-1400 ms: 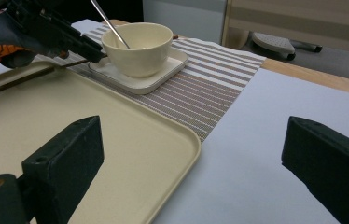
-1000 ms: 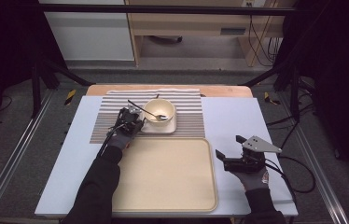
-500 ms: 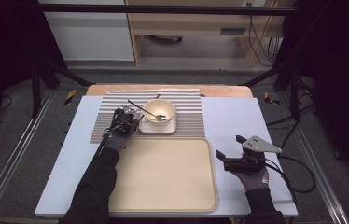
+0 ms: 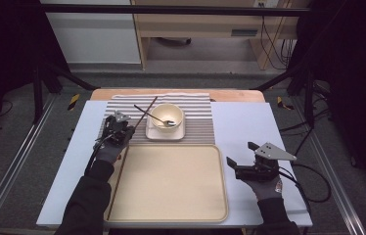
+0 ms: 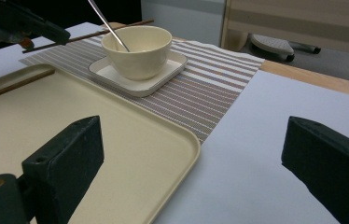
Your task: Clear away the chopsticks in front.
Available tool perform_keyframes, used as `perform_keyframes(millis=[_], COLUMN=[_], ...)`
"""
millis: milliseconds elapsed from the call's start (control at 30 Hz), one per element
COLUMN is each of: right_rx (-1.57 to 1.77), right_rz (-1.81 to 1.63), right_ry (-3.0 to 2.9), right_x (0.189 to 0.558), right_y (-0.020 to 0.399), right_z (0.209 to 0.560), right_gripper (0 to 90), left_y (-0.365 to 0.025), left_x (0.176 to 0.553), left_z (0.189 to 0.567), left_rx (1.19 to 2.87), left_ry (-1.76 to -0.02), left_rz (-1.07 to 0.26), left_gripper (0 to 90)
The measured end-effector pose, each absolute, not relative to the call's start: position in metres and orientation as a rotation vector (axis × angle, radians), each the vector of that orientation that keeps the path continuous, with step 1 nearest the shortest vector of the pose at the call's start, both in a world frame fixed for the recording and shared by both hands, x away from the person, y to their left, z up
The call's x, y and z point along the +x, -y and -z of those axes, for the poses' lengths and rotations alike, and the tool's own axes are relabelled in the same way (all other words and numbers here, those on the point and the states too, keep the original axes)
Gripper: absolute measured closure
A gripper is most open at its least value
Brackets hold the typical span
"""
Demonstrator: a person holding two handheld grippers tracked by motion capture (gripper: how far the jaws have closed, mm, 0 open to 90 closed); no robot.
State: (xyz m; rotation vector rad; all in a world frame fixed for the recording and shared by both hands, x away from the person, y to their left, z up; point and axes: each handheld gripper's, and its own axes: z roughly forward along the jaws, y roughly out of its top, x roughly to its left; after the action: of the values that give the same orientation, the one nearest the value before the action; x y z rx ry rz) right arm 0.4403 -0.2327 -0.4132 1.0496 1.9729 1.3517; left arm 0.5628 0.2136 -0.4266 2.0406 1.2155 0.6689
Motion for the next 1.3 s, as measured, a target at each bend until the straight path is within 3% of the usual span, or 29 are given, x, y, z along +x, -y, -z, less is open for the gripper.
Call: perform_keyframes(millis=[1300], right_rx=[1.036], right_rz=[-1.351], right_ry=[-1.965], right_x=[0.437], right_y=[0.234], right_z=[0.411], right_gripper=[6.0], left_y=[-0.259], left_x=[0.475], left_z=[0.420], left_rx=[1.985], left_ry=[-1.247], left_rz=[-0.722], left_gripper=[85.4])
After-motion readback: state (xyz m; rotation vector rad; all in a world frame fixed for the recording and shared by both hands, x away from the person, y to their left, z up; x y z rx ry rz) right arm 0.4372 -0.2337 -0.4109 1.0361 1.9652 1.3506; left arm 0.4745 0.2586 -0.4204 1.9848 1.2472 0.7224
